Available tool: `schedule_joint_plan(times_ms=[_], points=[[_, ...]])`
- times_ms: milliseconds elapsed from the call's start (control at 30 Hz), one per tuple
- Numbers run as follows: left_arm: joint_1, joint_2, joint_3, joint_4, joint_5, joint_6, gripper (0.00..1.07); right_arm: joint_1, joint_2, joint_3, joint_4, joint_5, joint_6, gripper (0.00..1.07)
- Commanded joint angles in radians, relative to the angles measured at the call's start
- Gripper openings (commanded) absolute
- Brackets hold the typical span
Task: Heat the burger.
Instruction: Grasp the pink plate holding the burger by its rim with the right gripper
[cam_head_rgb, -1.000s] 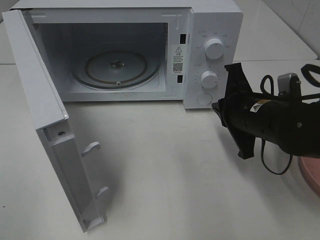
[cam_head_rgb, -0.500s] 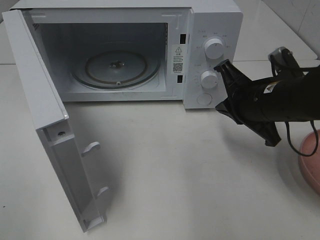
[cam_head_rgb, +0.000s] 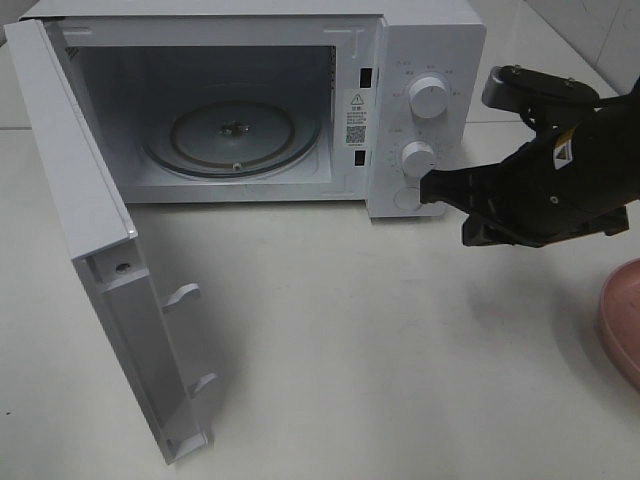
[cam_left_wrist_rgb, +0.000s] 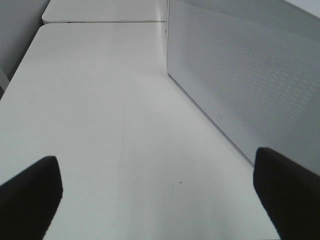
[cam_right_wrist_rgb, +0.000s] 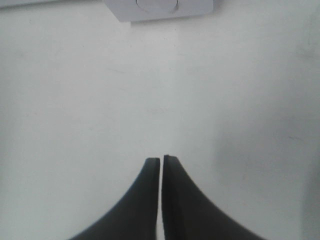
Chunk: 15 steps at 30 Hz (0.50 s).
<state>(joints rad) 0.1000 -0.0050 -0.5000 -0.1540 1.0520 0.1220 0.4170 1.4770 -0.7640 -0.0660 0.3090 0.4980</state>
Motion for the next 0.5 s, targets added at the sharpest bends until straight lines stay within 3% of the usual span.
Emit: schedule_joint_plan(times_ms=[33, 133, 200, 300, 367, 400, 433, 467, 500], points=[[0.001, -0.020, 0.003, 0.002, -0.013, 0.000, 0.98, -0.007, -0.048, -0.008, -0.039, 0.154, -0.095, 0.07], [0.001, -0.020, 0.003, 0.002, -0.013, 0.000, 0.98, -0.007, -0.056, -0.008, -0.039, 0.187, -0.114, 0.08], [0.001, -0.020, 0.003, 0.002, -0.013, 0.000, 0.98, -0.007, -0.084, -0.008, -0.039, 0.298, -0.182, 0.16], [0.001, -0.020, 0.003, 0.002, -0.013, 0.000, 0.98, -0.007, -0.090, -0.008, -0.041, 0.324, -0.197, 0.19], [0.001, -0.020, 0.003, 0.002, -0.013, 0.000, 0.98, -0.008, -0.109, -0.008, -0.065, 0.371, -0.212, 0.43], [0.001, -0.020, 0.003, 0.002, -0.013, 0.000, 0.98, -0.008, -0.109, -0.008, -0.065, 0.371, -0.212, 0.43], [0.001, -0.020, 0.003, 0.002, -0.013, 0.000, 0.98, -0.008, -0.113, -0.008, -0.069, 0.384, -0.216, 0.52], [0.001, -0.020, 0.003, 0.002, -0.013, 0.000, 0.98, -0.008, -0.120, -0.008, -0.081, 0.408, -0.229, 0.73], [0.001, -0.020, 0.003, 0.002, -0.013, 0.000, 0.98, -0.008, -0.119, -0.008, -0.089, 0.419, -0.233, 0.81]])
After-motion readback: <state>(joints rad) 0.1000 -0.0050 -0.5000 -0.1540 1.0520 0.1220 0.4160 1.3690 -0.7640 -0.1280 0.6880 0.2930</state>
